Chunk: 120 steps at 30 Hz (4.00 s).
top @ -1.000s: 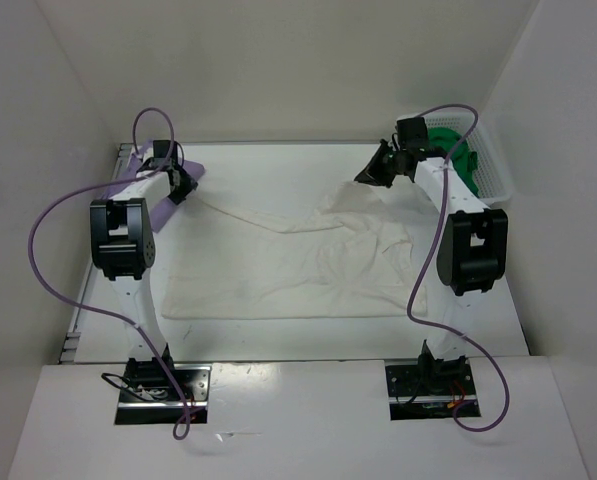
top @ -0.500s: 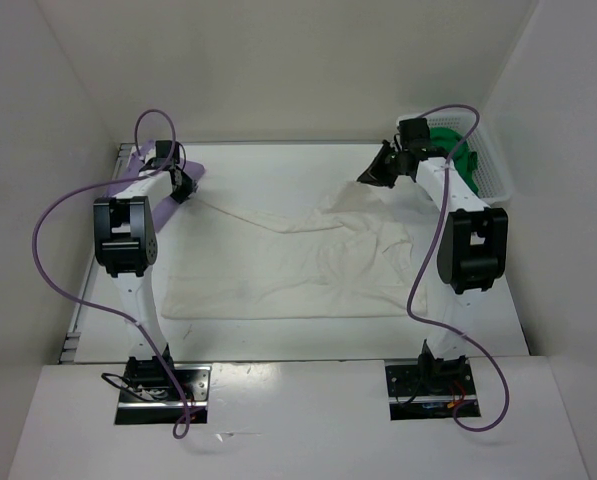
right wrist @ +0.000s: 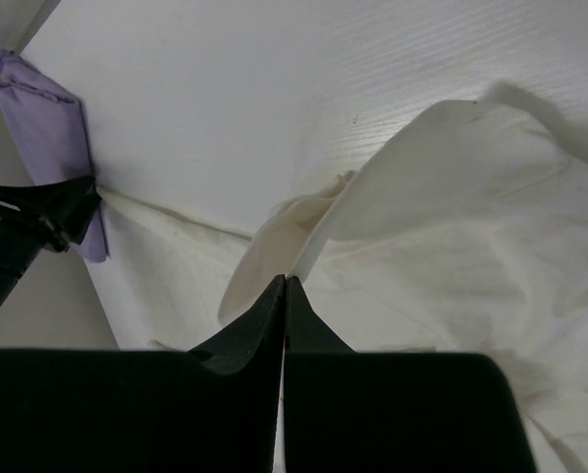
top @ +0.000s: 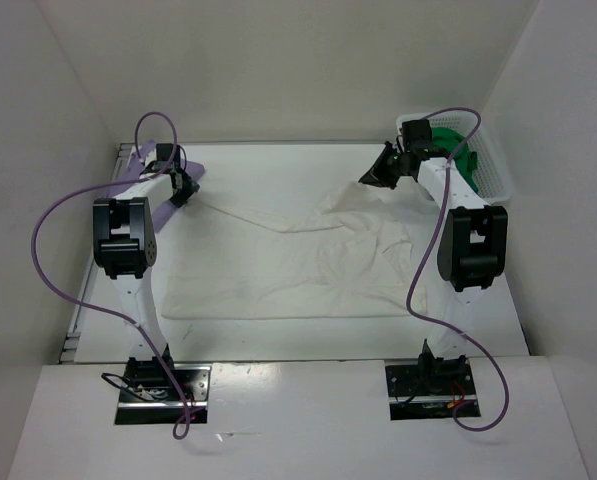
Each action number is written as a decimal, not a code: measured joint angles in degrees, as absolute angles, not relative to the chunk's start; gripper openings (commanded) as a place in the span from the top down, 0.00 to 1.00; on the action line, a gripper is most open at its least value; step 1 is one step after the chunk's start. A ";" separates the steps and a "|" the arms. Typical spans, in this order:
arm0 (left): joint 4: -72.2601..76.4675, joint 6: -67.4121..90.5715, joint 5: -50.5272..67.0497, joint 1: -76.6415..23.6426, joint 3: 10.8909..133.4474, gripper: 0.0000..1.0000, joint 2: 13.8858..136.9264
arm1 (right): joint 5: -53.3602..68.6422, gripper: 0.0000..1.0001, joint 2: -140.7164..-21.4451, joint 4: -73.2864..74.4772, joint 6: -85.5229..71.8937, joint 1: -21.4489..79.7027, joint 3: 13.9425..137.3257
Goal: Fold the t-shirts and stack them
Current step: Grap the side of the flattened tshirt furthest away from the robot with both arms, then fold the other side of the tshirt into a rectangle
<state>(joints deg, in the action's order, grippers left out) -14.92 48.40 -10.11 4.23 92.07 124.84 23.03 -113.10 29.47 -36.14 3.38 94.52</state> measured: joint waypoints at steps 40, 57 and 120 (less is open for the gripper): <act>-14.87 47.77 -5.41 4.82 67.57 1.00 91.77 | 21.41 1.00 -88.55 28.93 -37.19 -0.99 71.72; -18.31 45.36 0.99 12.60 52.25 1.00 76.64 | 18.24 1.00 -68.69 47.77 -34.63 -12.32 51.09; -12.08 45.60 3.77 -10.72 47.62 0.68 83.53 | 8.49 0.91 -97.67 33.85 -30.76 18.61 63.37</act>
